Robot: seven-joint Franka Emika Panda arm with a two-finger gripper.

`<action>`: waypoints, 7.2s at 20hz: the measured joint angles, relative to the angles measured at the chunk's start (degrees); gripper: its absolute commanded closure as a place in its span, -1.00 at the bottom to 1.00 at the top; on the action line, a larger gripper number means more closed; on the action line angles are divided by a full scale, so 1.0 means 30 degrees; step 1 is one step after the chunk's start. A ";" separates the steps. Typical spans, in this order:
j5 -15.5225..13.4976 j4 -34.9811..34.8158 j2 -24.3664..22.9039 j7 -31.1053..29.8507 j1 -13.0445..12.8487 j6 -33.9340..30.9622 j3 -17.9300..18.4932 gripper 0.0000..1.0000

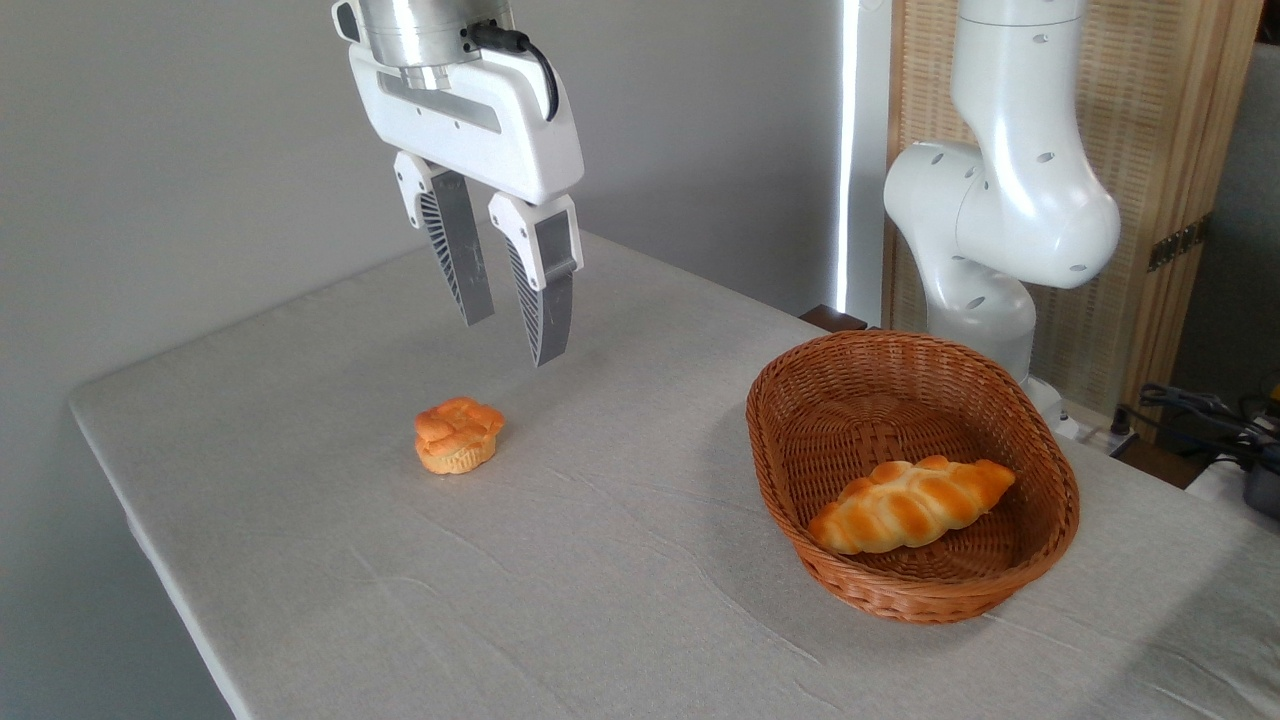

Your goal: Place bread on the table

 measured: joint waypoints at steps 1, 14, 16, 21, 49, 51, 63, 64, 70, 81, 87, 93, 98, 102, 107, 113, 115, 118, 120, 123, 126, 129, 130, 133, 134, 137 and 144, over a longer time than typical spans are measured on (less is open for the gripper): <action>0.0000 0.0000 0.0000 0.0000 0.0000 0.0000 0.0000 -1.00; 0.0000 -0.1616 -0.1120 0.0184 -0.0003 -0.0007 -0.0004 -1.00; 0.0000 -0.3426 -0.2438 0.1428 -0.0004 -0.0006 0.0006 -1.00; 0.0189 -0.8895 -0.6681 0.6459 0.0032 0.0011 0.0930 -1.00; 0.6126 -1.7584 -0.9576 1.2271 0.0180 0.4331 0.6649 -0.78; 0.6134 -1.7644 -0.9575 1.2662 0.0181 0.4449 0.7089 -0.51; 0.6135 -1.8045 -0.9448 1.3553 -0.0141 0.4751 0.7812 0.63; 0.6135 -1.8045 -0.9446 1.3568 -0.0141 0.4751 0.7826 0.63; 0.6135 -1.7949 -0.9455 1.4060 -0.0163 0.4603 0.7854 0.56; 0.2815 -1.1363 -0.8789 1.4713 -0.2695 0.0075 0.7272 0.44; -0.0452 -0.8715 -0.5212 0.6845 -0.5688 0.3345 0.7011 0.27; -0.0901 -0.8521 0.0074 0.4484 -0.7418 0.8455 0.6982 -1.00; -0.0924 -0.8154 0.1002 0.4484 -0.7503 0.8760 0.6994 -1.00; -0.0924 -0.8157 0.1013 0.4484 -0.7503 0.8729 0.7001 -1.00; -0.0924 -0.8148 0.1068 0.4235 -0.7508 0.8729 0.6986 -1.00; -0.0925 -0.7597 0.0955 0.3575 -0.7449 0.8731 0.6993 -1.00; -0.0937 -0.6903 0.0675 0.3271 -0.7384 0.8348 0.6998 -1.00; -0.0939 -0.4955 -0.0219 0.2284 -0.5214 0.6018 0.5086 -1.00; -0.0939 -0.3690 -0.0599 0.1032 -0.2926 0.4718 0.2725 -1.00; -0.0932 -0.1276 -0.0541 -0.0533 -0.1973 0.2150 0.1616 -1.00; -0.0930 0.0367 -0.0015 -0.0811 -0.1416 0.0793 0.1577 -1.00; -0.0878 0.0725 0.0394 -0.0866 -0.0593 0.0712 0.0915 -1.00; -0.0782 0.0751 0.0472 -0.0926 -0.0296 0.0712 0.0585 -1.00; -0.0610 0.0767 0.0529 -0.0950 0.0041 0.0712 0.0270 -1.00; -0.0584 0.0779 0.0529 -0.0950 0.0091 0.0712 0.0265 -1.00; -0.0567 0.0795 0.0528 -0.0951 0.0325 0.0712 0.0255 -1.00; 0.0034 0.0795 0.0529 -0.0951 0.0422 0.0711 -0.0018 -1.00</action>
